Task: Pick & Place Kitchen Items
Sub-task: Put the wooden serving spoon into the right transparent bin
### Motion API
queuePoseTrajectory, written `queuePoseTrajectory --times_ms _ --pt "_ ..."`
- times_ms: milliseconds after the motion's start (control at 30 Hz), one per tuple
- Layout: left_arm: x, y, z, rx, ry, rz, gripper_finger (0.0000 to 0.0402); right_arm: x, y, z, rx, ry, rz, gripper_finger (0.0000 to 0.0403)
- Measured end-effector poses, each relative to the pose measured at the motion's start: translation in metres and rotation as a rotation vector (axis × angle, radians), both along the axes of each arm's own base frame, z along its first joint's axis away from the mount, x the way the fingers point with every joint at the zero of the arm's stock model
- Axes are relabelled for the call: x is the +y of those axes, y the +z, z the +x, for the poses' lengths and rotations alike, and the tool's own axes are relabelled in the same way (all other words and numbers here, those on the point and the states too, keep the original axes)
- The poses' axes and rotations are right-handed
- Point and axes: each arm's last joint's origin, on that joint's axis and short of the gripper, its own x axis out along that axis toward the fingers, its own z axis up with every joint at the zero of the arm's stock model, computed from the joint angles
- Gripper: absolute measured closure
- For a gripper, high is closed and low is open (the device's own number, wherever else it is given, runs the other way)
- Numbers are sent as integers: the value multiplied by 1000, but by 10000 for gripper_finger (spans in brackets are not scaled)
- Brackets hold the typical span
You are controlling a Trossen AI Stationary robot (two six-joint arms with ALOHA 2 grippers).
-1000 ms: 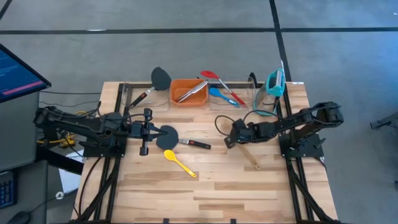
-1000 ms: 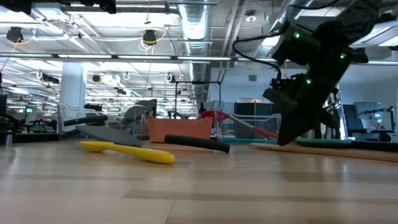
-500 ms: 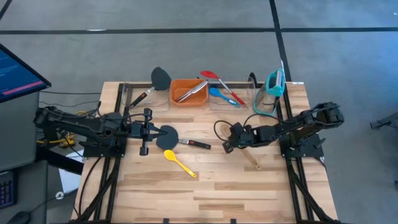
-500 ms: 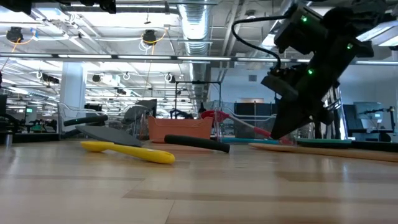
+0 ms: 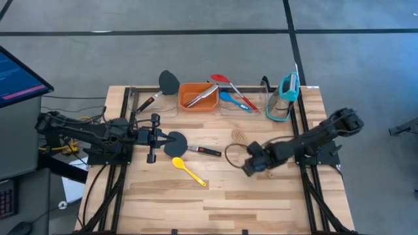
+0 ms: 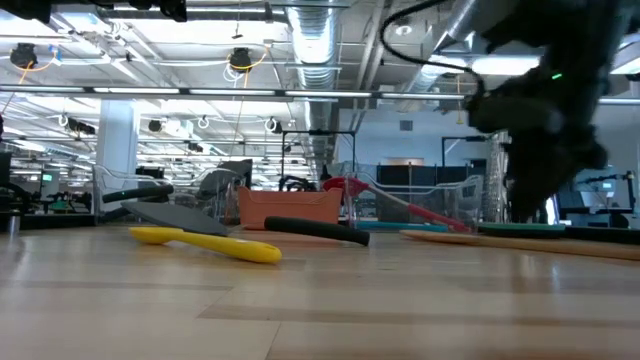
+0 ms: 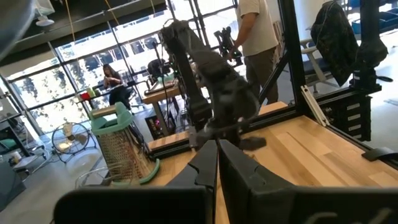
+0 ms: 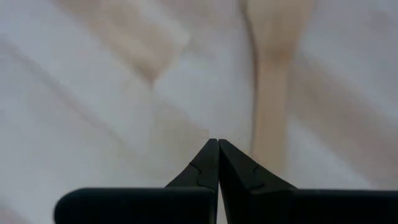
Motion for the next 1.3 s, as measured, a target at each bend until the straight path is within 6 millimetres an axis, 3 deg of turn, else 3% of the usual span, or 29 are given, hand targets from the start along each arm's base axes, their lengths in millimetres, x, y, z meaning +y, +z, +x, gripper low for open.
queuePoseTrajectory --times_ms 367,567,833,1300 --pt "-4 -10 26 -1 -3 0 399 62 12 -48 -56 -114 85 403" --pt "-3 -17 44 -39 19 25 399 78 9 -70 -36 -218 94 403" --pt "15 -24 52 -19 105 28 399 82 9 -83 -18 -301 72 403" --pt "25 -31 61 23 94 -4 399 72 -4 -84 4 -342 33 403"
